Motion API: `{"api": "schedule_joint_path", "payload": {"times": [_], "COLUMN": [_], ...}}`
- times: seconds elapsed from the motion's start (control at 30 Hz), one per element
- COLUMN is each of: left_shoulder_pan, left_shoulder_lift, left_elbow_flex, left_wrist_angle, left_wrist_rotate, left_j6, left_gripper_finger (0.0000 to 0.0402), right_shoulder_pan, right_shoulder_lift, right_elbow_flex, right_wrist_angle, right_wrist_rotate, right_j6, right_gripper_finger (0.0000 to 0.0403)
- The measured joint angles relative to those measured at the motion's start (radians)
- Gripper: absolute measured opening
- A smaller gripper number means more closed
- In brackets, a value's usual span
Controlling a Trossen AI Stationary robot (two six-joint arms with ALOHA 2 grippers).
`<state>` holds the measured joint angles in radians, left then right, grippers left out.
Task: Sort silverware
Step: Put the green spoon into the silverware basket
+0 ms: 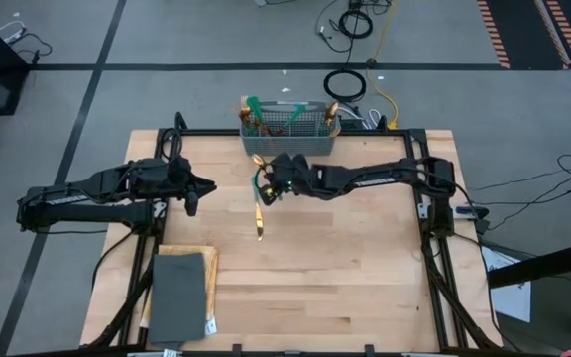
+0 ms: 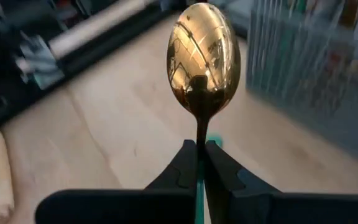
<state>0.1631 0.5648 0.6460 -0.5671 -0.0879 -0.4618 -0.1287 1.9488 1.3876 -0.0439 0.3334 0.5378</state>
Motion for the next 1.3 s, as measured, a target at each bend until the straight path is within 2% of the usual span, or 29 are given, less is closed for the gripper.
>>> {"api": "schedule_joint_path", "payload": {"times": [0.1, 0.53, 0.97, 1.3], "left_shoulder_pan": [0.000, 0.000, 0.000, 0.000], "left_shoulder_lift": [0.000, 0.003, 0.003, 0.003], "left_elbow_flex": [0.000, 0.000, 0.000, 0.000], "left_wrist_angle": [0.002, 0.001, 0.002, 0.003], "left_wrist_rotate": [-0.001, -0.039, -0.085, -0.093], "left_j6": [0.000, 0.006, 0.007, 0.004], "left_gripper_finger": [0.0090, 0.0090, 0.0090, 0.0090], "right_shoulder_pan": [0.000, -0.001, -0.016, -0.095], "right_shoulder_lift": [-0.014, -0.089, -0.180, -0.219], "right_elbow_flex": [0.000, 0.000, 0.001, 0.001], "right_wrist_angle": [0.066, 0.287, 0.475, 0.483], "right_wrist_rotate": [0.031, 0.038, 0.064, 0.058], "right_j6": [-0.053, -0.245, -0.533, -0.610], "right_gripper_finger": [0.0000, 0.0000, 0.0000, 0.0000]}}
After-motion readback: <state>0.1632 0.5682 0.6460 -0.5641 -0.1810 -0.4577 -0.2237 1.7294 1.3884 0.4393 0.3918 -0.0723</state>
